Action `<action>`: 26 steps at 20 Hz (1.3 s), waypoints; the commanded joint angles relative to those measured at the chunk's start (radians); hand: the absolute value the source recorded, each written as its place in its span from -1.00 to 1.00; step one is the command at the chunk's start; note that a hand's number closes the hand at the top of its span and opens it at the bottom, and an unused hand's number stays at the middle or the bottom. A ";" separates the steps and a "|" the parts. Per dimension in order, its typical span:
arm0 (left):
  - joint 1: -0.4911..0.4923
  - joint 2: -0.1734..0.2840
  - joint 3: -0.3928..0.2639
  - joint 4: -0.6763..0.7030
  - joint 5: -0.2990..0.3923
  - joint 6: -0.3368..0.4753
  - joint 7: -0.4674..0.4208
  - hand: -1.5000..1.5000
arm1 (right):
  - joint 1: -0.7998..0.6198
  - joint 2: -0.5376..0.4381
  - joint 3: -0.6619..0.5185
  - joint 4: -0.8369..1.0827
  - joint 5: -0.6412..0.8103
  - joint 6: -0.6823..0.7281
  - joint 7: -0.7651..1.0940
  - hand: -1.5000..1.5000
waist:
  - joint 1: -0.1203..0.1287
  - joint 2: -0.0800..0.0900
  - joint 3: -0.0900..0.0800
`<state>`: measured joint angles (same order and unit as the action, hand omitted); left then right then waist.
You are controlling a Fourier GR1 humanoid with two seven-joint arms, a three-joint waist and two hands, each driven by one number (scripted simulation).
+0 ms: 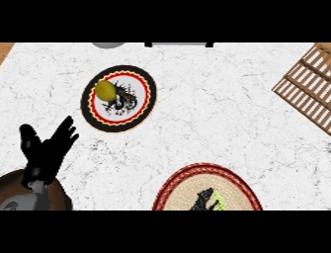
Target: Pick the croissant from the placemat and place it in the tiered shelf
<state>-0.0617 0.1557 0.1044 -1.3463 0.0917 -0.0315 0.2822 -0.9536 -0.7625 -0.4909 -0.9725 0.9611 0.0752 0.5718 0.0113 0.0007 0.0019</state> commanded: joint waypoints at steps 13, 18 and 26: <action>-0.036 0.008 0.024 0.037 0.007 -0.009 0.000 0.00 | -0.036 0.003 -0.071 0.038 -0.084 -0.197 0.028 -1.00 | -0.002 0.003 -0.002; -0.038 -0.008 0.011 0.045 -0.021 0.021 0.003 0.00 | -0.025 0.043 -0.136 -0.040 -0.189 -0.247 0.013 -1.00 | -0.011 0.000 -0.002; -0.009 -0.019 -0.004 -0.015 -0.017 0.022 0.042 0.00 | -0.030 0.018 -0.252 -0.074 -0.301 -0.381 0.000 -1.00 | -0.007 -0.001 -0.001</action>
<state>-0.0696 0.1555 0.1189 -1.3412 0.0886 -0.0309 0.2994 -0.9973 -0.7577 -0.6943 -1.0231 0.6998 -0.2144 0.5855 0.0042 -0.0019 0.0012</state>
